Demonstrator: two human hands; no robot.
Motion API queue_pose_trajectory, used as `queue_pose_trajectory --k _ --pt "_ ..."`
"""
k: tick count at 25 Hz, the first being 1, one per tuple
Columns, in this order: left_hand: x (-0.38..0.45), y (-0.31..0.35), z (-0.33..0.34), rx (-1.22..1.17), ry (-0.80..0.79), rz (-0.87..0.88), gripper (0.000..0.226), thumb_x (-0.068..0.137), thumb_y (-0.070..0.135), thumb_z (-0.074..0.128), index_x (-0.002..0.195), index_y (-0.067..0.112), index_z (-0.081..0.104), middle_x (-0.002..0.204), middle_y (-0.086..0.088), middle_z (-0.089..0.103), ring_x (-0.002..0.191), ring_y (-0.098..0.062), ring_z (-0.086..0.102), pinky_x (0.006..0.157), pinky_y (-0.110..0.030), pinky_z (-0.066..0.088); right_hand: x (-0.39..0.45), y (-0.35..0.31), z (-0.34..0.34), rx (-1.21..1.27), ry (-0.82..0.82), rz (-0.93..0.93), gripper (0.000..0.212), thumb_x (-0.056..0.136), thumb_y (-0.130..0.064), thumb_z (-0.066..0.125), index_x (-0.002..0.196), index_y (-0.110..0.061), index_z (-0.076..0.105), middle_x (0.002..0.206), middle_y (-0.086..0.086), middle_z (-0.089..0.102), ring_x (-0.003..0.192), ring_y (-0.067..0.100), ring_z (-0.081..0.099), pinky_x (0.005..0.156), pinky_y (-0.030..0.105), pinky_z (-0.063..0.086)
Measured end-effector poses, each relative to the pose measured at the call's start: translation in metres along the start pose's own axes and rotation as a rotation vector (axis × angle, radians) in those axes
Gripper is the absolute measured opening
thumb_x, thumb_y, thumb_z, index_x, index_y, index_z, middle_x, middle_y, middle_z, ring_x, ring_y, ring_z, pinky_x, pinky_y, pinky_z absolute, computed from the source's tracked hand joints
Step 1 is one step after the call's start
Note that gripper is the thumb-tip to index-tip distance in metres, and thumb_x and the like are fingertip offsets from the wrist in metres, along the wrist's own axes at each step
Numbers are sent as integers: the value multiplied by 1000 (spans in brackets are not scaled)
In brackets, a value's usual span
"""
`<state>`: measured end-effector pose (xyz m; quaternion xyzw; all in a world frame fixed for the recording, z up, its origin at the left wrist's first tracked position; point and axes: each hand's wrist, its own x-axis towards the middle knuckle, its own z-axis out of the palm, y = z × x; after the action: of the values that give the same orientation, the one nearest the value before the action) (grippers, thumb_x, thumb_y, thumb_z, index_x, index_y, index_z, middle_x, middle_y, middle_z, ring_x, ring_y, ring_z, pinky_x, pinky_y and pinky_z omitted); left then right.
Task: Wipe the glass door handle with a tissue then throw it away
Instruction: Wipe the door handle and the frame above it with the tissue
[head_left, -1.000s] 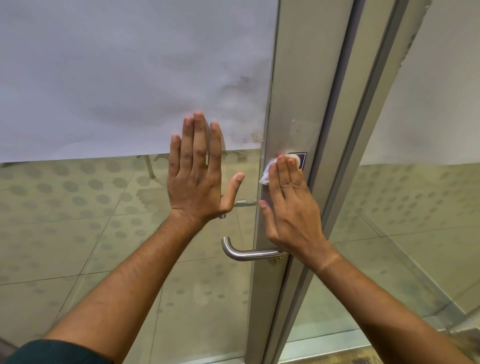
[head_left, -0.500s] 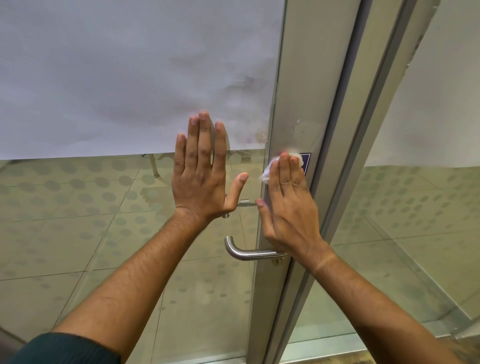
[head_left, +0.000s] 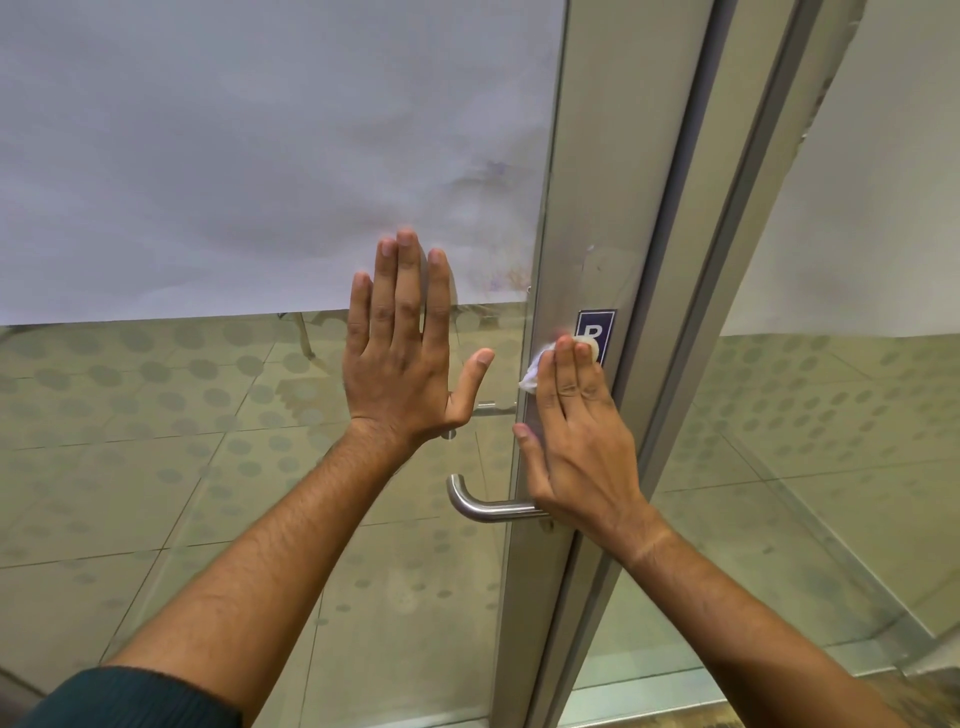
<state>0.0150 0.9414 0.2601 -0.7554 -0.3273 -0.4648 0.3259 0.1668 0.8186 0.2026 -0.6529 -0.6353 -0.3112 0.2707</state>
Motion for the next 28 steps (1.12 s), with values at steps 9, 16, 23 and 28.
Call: queue_pose_trajectory --k 9,16,23,28 --pt "-1 0 4 -3 4 4 93 91 61 43 155 0 14 158 -24 9 148 -40 11 125 -45 -4 0 -1 4 -14 -10 16 79 94 -31 51 150 8 11 159 29 3 149 40 2 123 48 7" --pt "-1 0 1 -2 7 0 92 92 62 40 155 0 12 159 -24 9 152 -37 4 125 -44 -5 42 -2 -13 41 143 89 75 96 -30 44 151 7 8 159 29 4 150 37 -3 123 46 4" --pt "-1 -1 3 -1 9 -3 91 93 62 37 155 1 11 159 -23 8 154 -32 -6 126 -44 -5 -18 -4 -5 14 -118 10 76 96 -34 41 152 4 8 161 24 1 151 34 -1 122 49 13" --pt "-1 -1 2 -14 26 -11 90 93 62 37 156 1 12 159 -23 9 153 -26 -12 126 -45 -3 38 -1 -18 37 52 40 73 97 -30 40 152 6 7 160 23 -3 150 38 -1 123 50 8"
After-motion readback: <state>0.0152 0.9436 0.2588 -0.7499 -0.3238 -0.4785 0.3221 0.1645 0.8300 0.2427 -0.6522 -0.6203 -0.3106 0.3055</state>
